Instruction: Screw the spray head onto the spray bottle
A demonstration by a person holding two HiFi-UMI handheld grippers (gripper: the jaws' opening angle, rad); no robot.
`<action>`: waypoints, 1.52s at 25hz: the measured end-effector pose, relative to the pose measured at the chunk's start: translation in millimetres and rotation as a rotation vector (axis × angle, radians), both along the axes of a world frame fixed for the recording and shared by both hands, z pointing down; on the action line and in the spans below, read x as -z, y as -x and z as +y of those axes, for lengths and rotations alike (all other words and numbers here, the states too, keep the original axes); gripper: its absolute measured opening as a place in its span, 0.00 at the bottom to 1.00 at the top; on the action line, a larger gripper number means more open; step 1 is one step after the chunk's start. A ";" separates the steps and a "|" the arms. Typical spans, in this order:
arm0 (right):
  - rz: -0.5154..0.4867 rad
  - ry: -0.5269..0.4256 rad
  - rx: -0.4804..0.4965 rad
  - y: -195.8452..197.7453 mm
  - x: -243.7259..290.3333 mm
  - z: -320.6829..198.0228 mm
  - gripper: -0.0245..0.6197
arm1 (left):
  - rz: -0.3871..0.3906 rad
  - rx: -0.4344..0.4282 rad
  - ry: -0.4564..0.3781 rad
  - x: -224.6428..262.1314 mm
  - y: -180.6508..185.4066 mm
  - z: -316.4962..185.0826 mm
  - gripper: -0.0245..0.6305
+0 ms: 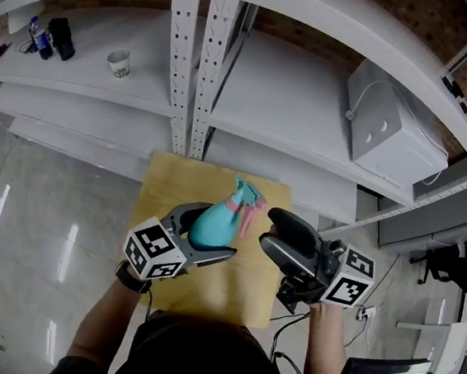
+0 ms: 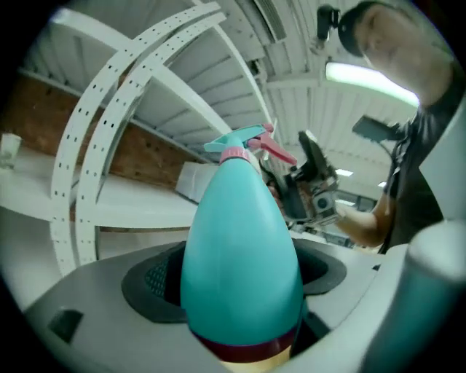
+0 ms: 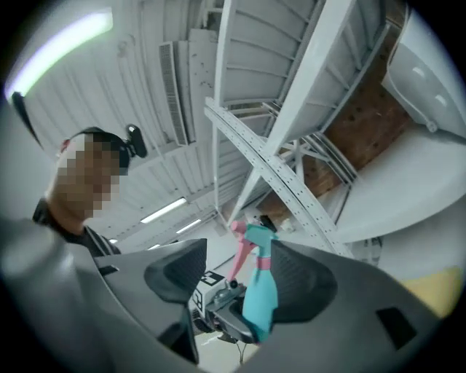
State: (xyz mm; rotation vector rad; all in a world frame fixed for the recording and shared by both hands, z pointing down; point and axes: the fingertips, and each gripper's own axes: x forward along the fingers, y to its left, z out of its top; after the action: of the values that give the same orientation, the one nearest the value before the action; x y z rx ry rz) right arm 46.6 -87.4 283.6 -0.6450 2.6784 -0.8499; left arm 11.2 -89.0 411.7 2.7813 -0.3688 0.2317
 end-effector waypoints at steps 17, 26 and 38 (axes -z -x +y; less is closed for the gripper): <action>-0.178 -0.288 0.502 53.5 47.2 39.3 0.16 | 0.494 -0.715 0.357 69.7 -18.9 118.6 0.68; 0.076 -0.027 0.040 35.7 -14.2 -27.4 0.15 | -0.136 -0.183 0.076 0.9 -12.9 46.7 0.68; 0.097 0.032 -0.063 28.0 -21.2 -26.0 0.15 | -0.197 -0.188 0.077 -9.9 -22.4 54.8 0.68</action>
State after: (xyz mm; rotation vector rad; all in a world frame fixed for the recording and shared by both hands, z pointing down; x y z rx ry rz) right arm 18.6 -113.4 304.8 -0.7934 2.7190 -0.8674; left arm 33.6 -34.2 421.6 2.7239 -0.1402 0.5552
